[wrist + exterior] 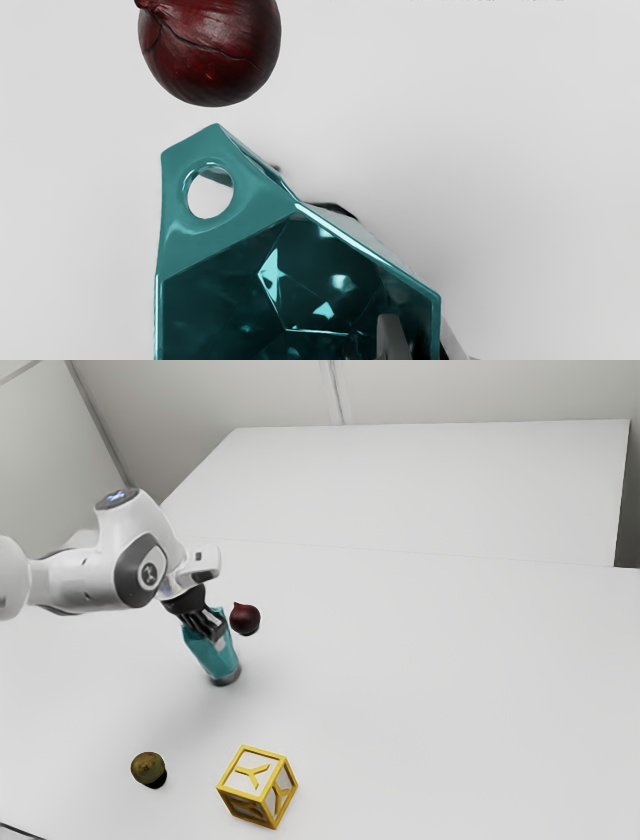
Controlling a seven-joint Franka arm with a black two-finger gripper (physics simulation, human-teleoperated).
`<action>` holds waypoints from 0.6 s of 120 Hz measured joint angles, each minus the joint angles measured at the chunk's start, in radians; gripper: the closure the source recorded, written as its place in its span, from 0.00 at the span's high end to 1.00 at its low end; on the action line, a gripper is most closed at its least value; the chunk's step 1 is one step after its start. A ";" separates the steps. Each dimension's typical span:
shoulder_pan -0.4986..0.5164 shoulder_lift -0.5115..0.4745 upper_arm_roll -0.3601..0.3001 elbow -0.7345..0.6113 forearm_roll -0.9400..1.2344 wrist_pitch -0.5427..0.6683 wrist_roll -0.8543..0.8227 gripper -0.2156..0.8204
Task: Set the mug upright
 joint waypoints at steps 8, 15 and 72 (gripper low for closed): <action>-0.001 0.005 -0.002 0.000 -0.002 0.007 -0.015 0.26; -0.005 0.008 -0.003 0.001 -0.003 0.011 -0.028 0.39; -0.019 -0.040 -0.007 0.442 0.033 -0.332 -0.131 0.73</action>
